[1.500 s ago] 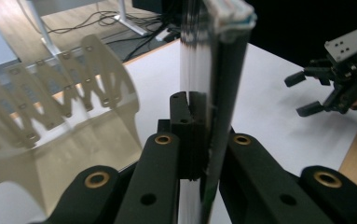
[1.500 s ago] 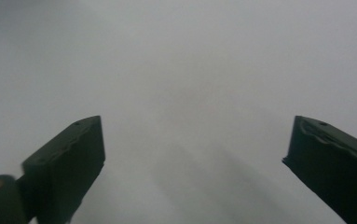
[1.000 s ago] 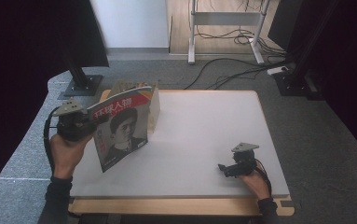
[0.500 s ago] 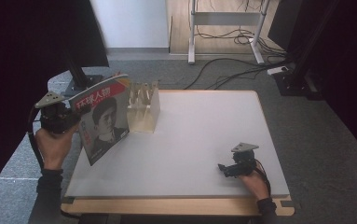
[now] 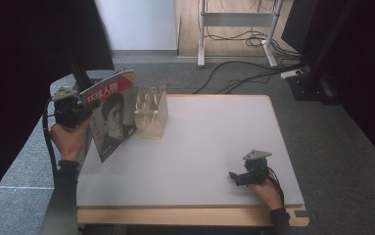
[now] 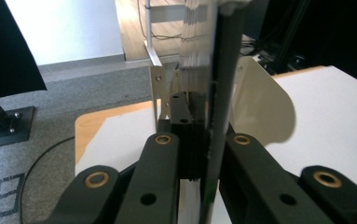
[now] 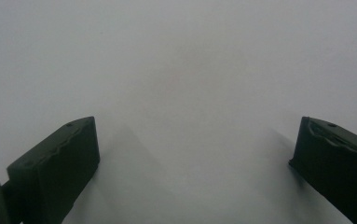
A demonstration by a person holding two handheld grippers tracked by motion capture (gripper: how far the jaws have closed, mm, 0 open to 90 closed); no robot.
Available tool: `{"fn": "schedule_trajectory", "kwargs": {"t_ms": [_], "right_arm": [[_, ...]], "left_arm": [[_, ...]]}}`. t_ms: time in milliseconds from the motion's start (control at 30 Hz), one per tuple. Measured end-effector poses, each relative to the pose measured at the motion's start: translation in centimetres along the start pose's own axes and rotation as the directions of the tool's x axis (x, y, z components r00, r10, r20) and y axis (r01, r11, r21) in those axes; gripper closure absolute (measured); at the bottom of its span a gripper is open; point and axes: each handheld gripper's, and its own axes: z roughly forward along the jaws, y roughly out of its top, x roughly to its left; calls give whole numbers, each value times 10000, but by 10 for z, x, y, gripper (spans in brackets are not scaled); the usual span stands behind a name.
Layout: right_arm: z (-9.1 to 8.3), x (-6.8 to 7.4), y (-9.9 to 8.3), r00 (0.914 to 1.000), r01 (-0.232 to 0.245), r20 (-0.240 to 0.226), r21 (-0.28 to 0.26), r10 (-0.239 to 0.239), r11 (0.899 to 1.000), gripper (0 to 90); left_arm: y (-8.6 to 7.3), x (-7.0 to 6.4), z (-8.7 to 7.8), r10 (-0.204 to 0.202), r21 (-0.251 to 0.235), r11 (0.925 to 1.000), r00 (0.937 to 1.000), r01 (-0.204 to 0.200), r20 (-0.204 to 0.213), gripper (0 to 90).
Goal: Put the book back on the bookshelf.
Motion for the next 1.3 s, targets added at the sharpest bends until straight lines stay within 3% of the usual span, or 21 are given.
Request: {"fn": "schedule_trajectory", "kwargs": {"t_ms": [200,433,533,633,667,700,767,800,833,933,1133,1300], "right_arm": [[0,0,0,10000,17,5,-14,-17,10000,0],[0,0,0,10000,6,22,-26,-6,10000,0],[0,0,0,10000,9,21,-25,-9,10000,0],[0,0,0,10000,14,6,-12,-14,10000,0],[0,0,0,10000,13,8,-10,-13,10000,0],[0,0,0,10000,13,8,-10,-13,10000,0],[0,0,0,10000,30,9,-12,-30,10000,0],[0,0,0,10000,30,9,-12,-30,10000,0],[0,0,0,10000,26,7,-12,-26,10000,0],[0,0,0,10000,28,7,-10,-28,10000,0],[0,0,0,10000,21,-1,-10,-21,10000,0],[0,0,0,10000,23,-3,-12,-23,10000,0]], "left_arm": [[1,2,17,-155,-343,9993,9998,151,-134,872],[-2,4,35,76,-595,9982,10000,-78,-35,871],[0,10,34,2,97,10000,9985,-8,546,867],[3,13,31,61,586,9982,9976,-101,686,865],[5,16,28,-65,1186,9929,9953,-50,968,862],[5,16,28,-65,1186,9929,9953,-50,968,860],[9,18,25,71,2044,9784,9924,-323,1228,859],[9,18,25,71,2044,9784,9924,-323,1228,858],[10,18,23,50,2321,9721,9927,-331,1205,860],[10,19,22,-17,2362,9714,9933,-258,1152,867],[8,16,26,-523,1369,9897,9961,422,712,875],[8,13,34,-611,1125,9922,9963,540,600,873]]}}
